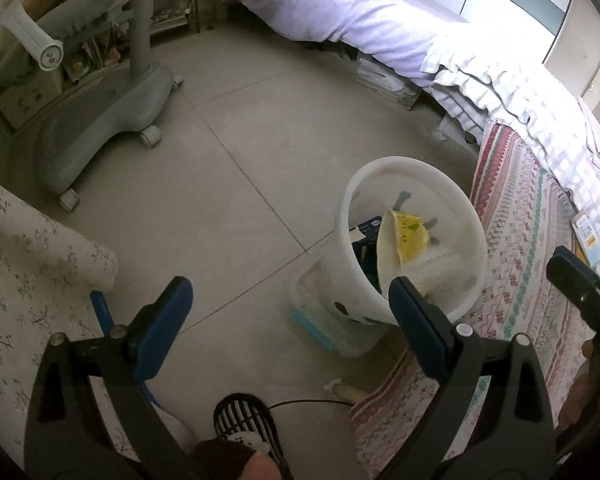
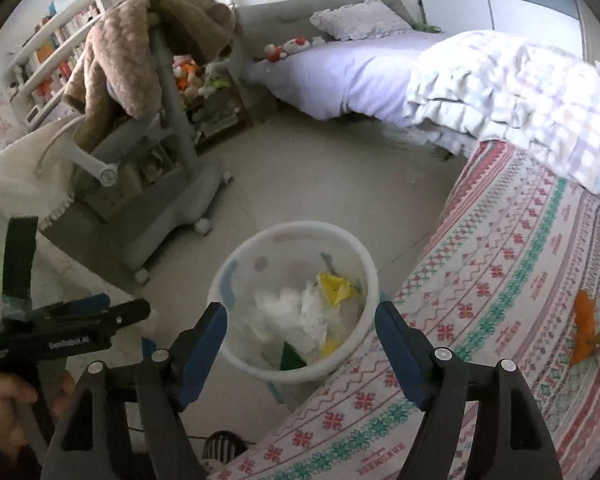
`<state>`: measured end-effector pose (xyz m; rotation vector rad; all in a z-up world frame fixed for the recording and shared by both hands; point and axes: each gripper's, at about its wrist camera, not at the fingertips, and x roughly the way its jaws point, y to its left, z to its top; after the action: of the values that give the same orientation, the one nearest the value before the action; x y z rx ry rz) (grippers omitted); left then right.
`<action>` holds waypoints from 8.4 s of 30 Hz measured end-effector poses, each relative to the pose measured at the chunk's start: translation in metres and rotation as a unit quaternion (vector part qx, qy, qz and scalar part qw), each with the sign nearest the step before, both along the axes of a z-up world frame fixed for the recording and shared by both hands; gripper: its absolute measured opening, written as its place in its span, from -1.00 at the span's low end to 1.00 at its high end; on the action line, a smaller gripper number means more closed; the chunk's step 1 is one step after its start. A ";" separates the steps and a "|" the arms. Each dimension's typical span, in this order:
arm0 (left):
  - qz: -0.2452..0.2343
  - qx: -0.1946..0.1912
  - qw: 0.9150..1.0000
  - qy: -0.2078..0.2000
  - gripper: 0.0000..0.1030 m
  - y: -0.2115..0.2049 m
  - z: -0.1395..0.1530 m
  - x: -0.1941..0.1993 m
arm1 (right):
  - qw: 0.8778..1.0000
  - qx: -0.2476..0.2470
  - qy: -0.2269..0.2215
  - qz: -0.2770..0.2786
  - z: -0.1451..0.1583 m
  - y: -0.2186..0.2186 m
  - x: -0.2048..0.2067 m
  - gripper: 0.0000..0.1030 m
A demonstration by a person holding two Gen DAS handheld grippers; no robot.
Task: Collect trash
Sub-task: 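Lower the crumpled paper into the white bin and open the right tool, then reach to the white bottle lying on the bed and grasp it with the left tool, then grasp the white green-label bottle with the right tool while the left tool holds its bottle, then carry the white bottle to the bin and open the left tool while the right tool carries its bottle, then lower the green-label bottle into the white bin and open the right tool, then grasp the light-blue carton with the right tool while the left tool reaches the orange item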
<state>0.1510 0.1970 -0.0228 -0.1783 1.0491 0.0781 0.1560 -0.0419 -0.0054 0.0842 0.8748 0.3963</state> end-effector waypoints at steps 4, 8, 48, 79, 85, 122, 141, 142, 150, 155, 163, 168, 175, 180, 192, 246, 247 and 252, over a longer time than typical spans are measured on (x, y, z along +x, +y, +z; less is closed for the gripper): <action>-0.004 -0.004 1.000 -0.002 0.90 -0.003 0.002 -0.001 | 1.000 0.004 -0.003 -0.014 0.005 -0.012 -0.004 0.51; -0.013 -0.007 1.000 -0.003 0.90 -0.010 0.003 -0.001 | 1.000 0.002 0.001 -0.025 0.007 -0.024 -0.008 0.52; -0.249 0.045 0.967 -0.031 0.90 -0.285 0.036 0.004 | 0.961 -0.048 0.058 -0.268 0.024 -0.313 -0.072 0.53; -0.501 0.156 0.851 0.004 0.19 -0.510 -0.031 0.025 | 0.885 0.054 0.104 -0.450 -0.015 -0.513 -0.119 0.53; -0.439 0.080 0.894 0.034 -0.13 -0.491 -0.026 0.036 | 0.881 0.077 0.087 -0.459 -0.014 -0.516 -0.101 0.53; -0.256 -0.072 0.964 0.000 -0.19 -0.318 -0.012 -0.028 | 0.940 0.014 0.090 -0.329 -0.002 -0.417 -0.072 -0.25; -0.177 -0.090 0.979 -0.034 -0.19 -0.203 0.010 -0.035 | 0.963 -0.013 0.030 -0.266 0.058 -0.330 -0.116 -0.25; -0.173 -0.092 0.980 -0.036 -0.19 -0.199 0.011 -0.034 | 0.965 -0.014 0.027 -0.262 0.060 -0.324 -0.116 -0.25; -0.133 -0.115 0.983 -0.050 -0.19 -0.161 0.019 -0.025 | 0.977 -0.014 0.014 -0.211 0.066 -0.269 -0.101 -0.25; -0.108 -0.123 0.985 -0.052 -0.19 -0.143 0.018 -0.018 | 0.984 -0.005 0.018 -0.178 0.063 -0.231 -0.085 -0.25; -0.067 -0.137 0.987 -0.051 -0.19 -0.116 0.009 0.003 | 0.992 -0.001 0.021 -0.128 0.056 -0.172 -0.061 -0.25; -0.045 -0.143 0.987 -0.053 -0.19 -0.099 -0.001 0.018 | 0.995 0.000 0.025 -0.099 0.048 -0.141 -0.048 -0.25; -0.027 -0.154 0.986 -0.057 -0.19 -0.079 -0.021 0.042 | 0.997 -0.003 0.031 -0.068 0.030 -0.113 -0.034 -0.25; -0.011 -0.120 0.992 -0.031 0.38 -0.072 -0.027 0.045 | 0.998 -0.001 0.037 -0.052 0.018 -0.097 -0.023 -0.25; 0.030 -0.056 0.998 -0.006 0.69 -0.029 -0.027 0.015 | 0.998 0.003 0.069 -0.011 -0.004 -0.053 0.005 -0.25; -0.120 -0.006 0.993 -0.004 0.96 -0.186 0.019 -0.008 | 0.976 -0.031 0.043 -0.209 0.023 -0.228 -0.057 0.57; -0.123 -0.006 0.992 -0.003 0.96 -0.192 0.018 -0.006 | 0.976 -0.031 0.043 -0.211 0.023 -0.234 -0.056 0.57; -0.136 -0.003 0.991 -0.002 0.96 -0.220 0.011 0.002 | 0.970 -0.038 0.045 -0.234 0.022 -0.269 -0.051 0.57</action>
<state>0.1532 -0.0232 -0.0115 -0.0399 1.0609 -0.1719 0.1053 -0.3107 0.0161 0.2340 0.9269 -0.0837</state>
